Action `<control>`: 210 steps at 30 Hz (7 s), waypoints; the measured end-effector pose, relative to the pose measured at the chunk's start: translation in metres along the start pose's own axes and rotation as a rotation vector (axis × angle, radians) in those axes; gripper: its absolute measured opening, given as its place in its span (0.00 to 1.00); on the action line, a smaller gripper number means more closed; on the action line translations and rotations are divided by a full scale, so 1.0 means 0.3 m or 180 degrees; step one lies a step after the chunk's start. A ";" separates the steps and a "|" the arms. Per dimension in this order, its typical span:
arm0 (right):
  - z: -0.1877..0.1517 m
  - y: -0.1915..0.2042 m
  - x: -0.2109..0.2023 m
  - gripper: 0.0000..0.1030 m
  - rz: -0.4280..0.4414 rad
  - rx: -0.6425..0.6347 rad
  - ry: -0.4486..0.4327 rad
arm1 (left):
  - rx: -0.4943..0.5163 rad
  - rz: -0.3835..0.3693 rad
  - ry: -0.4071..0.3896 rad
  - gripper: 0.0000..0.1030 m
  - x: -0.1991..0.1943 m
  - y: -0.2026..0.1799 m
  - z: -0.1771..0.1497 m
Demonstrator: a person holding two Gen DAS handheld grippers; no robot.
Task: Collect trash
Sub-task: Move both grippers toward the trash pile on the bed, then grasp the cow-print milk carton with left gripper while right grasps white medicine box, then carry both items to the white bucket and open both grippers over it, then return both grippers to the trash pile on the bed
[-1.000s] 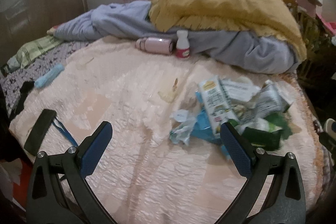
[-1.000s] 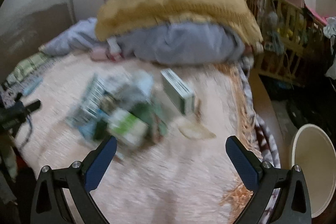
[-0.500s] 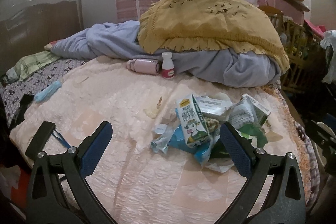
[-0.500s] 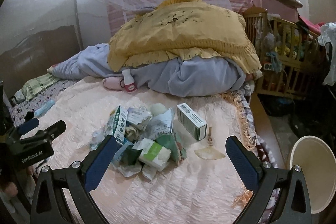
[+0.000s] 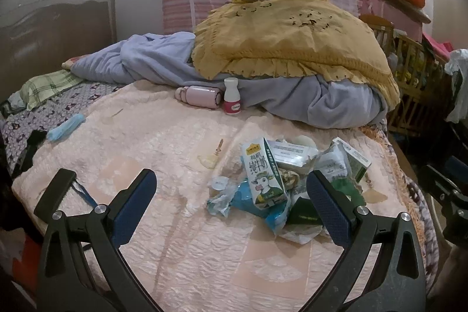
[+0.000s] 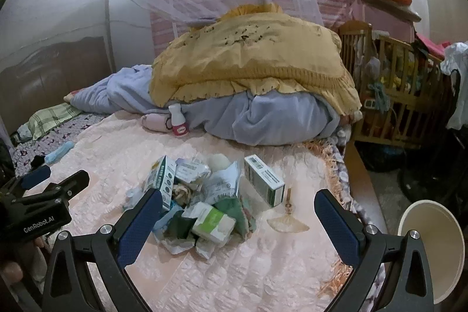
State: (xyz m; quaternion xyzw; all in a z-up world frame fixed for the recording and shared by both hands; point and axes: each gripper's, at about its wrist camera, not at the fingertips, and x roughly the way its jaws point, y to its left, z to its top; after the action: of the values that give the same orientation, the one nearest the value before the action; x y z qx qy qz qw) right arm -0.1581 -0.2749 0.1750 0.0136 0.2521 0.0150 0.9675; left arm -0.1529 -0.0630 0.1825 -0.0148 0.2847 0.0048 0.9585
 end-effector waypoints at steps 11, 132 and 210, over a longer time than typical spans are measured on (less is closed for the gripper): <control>0.008 0.022 -0.008 1.00 0.0002 -0.0105 -0.0071 | -0.0005 0.0020 -0.0094 0.99 -0.033 0.014 0.013; 0.009 -0.216 0.819 0.29 0.0381 -0.0266 0.1436 | -0.0198 -0.0902 0.1469 0.63 0.699 -0.027 0.010; -0.233 -0.743 0.017 0.53 -0.0443 0.0846 0.0896 | 0.0788 -0.1418 0.0933 0.57 0.187 -0.697 -0.061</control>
State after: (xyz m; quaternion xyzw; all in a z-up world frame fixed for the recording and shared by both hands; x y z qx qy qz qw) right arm -0.1828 -0.4963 0.1041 0.1215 0.3850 -0.0836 0.9111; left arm -0.1121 -0.2727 0.1419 0.0395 0.4083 -0.2428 0.8791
